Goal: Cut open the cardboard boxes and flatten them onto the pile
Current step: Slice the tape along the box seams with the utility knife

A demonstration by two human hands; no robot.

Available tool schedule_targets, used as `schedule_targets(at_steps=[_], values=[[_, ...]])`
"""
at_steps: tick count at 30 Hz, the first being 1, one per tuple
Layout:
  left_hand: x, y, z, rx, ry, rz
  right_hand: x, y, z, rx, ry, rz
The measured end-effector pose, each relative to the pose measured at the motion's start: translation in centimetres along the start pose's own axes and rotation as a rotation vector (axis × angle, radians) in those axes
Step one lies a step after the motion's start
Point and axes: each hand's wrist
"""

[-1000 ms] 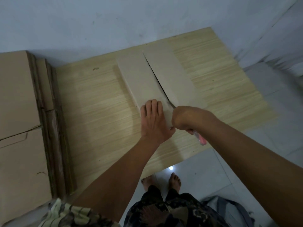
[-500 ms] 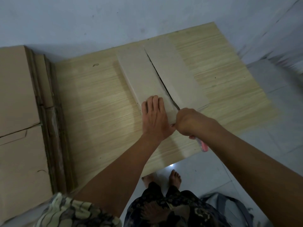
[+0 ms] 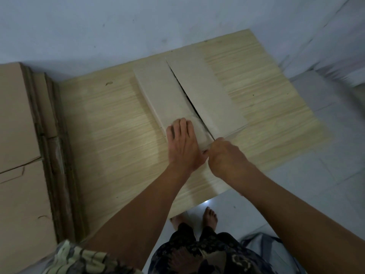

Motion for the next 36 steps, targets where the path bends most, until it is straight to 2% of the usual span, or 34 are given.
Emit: schedule_targets(at_steps=[11,16,18,24,30,36], values=[[0.0,-0.1,0.2,-0.013,-0.034,0.022,-0.8,0.0,1.2,-0.011,-0.037,0.036],[2.2,0.2,0.4,-0.021,0.088,-0.021,-1.1,-1.4,-0.3,-0.013,-0.022,0.047],[1.9,0.1,0.2,-0.011,0.070,-0.035,-0.9,-1.7,-0.3,-0.033,-0.029,0.044],[0.0,-0.2,0.0,-0.004,-0.027,0.043,-0.3,-0.6,1.5,0.008,-0.022,0.014],[0.3,0.0,-0.1,0.004,0.001,0.048,0.3,-1.8,0.6,-0.032,-0.052,-0.041],[-0.3,-0.5,0.0,0.001,-0.024,0.088,-1.6,-1.5,1.8,-0.038,-0.058,0.031]])
Point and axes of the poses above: each hand's wrist, its own y-axis away from the middle knuckle, its own x-axis out of the back of the hand, z = x × y, and after that the axes turned 6 degrees about -x, right-handed
